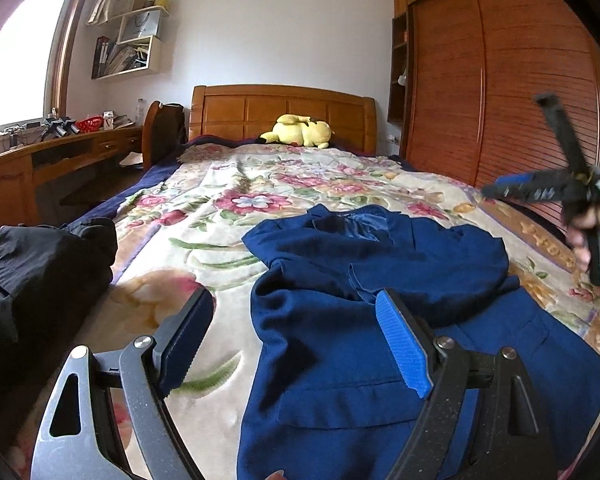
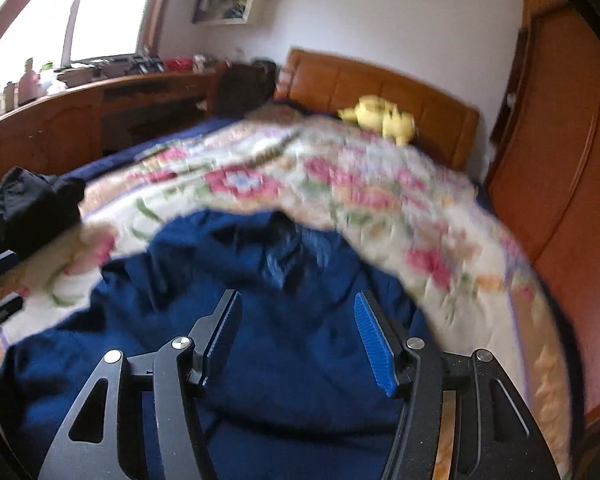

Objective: Fold large clothes
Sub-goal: 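Fold the lifted jacket side over the front and open the right gripper, then grasp the jacket side again with the right gripper and lift it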

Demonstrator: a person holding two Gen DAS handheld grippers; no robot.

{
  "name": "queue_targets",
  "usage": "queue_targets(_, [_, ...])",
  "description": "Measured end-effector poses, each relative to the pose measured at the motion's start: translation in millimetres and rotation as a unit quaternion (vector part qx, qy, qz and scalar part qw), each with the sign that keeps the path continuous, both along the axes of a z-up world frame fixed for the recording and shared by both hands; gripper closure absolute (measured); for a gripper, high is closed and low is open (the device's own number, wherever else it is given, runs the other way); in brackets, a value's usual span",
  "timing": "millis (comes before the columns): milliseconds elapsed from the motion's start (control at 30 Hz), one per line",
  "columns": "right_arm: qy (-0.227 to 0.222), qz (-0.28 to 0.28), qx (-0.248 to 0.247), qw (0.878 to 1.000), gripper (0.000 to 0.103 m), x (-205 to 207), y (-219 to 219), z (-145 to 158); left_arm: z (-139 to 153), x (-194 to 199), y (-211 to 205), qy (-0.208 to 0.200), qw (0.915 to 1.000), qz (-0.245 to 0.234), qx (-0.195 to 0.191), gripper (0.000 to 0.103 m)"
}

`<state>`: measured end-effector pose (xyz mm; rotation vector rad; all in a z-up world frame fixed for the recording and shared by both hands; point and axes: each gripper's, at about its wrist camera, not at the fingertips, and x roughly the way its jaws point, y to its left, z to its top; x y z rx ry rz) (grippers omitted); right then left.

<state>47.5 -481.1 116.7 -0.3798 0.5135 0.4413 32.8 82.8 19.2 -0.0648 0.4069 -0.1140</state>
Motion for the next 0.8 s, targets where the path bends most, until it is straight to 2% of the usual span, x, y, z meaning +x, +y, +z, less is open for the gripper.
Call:
queue_targets(133, [0.038,0.0,0.009,0.999,0.043,24.7,19.0,-13.7,-1.9,2.4,-0.8,0.007,1.0,0.0,0.002,0.019])
queue_targets(433, [0.104,0.032,-0.008,0.994,0.043,68.1,75.8,-54.5,-5.8,6.8,-3.4,0.027,0.9995,-0.009,0.014,0.019])
queue_targets(800, [0.161,0.065,-0.052,0.983,0.043,113.0,128.1,-68.0,-10.2,13.0,15.3,0.048,0.9988,0.001,0.008,0.019])
